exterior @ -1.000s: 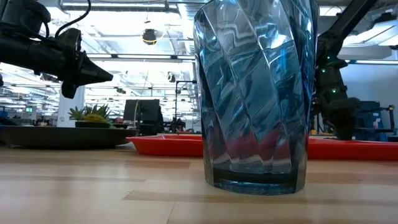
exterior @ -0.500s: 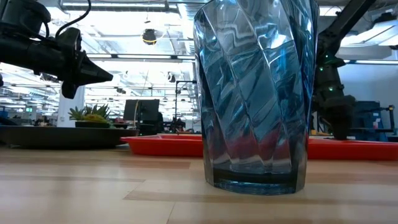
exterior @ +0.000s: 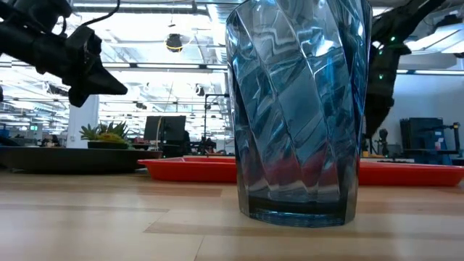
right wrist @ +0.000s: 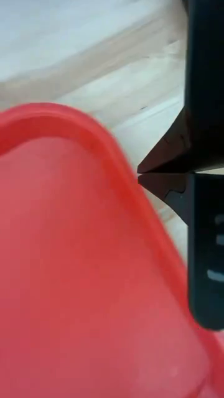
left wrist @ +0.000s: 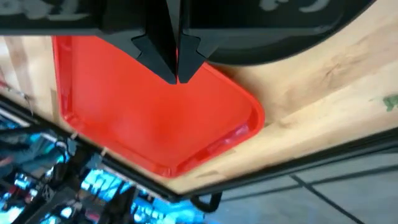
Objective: Pick and place plate/cup/fork/spoon on tray
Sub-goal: Put the black plate in the center of the red serving tray
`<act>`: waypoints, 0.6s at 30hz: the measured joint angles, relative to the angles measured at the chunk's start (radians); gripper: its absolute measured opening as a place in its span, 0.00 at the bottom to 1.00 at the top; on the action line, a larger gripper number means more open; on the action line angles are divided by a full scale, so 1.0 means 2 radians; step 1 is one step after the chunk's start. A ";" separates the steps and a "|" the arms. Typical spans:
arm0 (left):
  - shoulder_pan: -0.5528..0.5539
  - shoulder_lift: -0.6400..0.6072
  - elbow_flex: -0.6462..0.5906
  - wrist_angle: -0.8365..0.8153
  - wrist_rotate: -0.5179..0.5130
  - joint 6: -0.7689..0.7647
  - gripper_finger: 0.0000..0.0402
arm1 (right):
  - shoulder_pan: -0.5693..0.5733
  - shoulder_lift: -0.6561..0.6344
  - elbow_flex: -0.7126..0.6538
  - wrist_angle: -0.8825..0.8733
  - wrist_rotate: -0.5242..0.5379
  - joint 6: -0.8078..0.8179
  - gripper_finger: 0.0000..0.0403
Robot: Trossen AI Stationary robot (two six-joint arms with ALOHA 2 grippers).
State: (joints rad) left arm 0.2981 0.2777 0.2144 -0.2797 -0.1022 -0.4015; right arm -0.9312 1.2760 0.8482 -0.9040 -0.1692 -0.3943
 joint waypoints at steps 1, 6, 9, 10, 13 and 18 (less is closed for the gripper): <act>0.000 0.011 0.006 -0.003 0.003 0.000 0.00 | 0.002 -0.009 0.000 0.008 -0.009 0.003 0.03; -0.003 0.069 0.036 -0.014 0.024 0.000 0.00 | 0.026 -0.043 0.000 0.066 -0.022 0.040 0.02; -0.018 0.107 0.057 -0.030 0.035 0.000 0.00 | 0.044 -0.054 0.000 0.097 -0.022 0.067 0.03; -0.024 0.120 0.065 -0.036 0.034 0.000 0.00 | 0.050 -0.055 0.000 0.107 -0.022 0.076 0.03; -0.048 0.154 0.086 -0.052 0.032 0.000 0.00 | 0.065 -0.057 0.000 0.129 -0.022 0.096 0.03; -0.104 0.209 0.118 -0.078 0.035 -0.004 0.00 | 0.087 -0.055 -0.001 0.163 -0.033 0.114 0.03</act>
State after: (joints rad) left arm 0.0897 0.6966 0.4512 -0.4356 -0.0330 -0.4093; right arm -0.7566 1.1664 0.8471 -0.5773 -0.2355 -0.1671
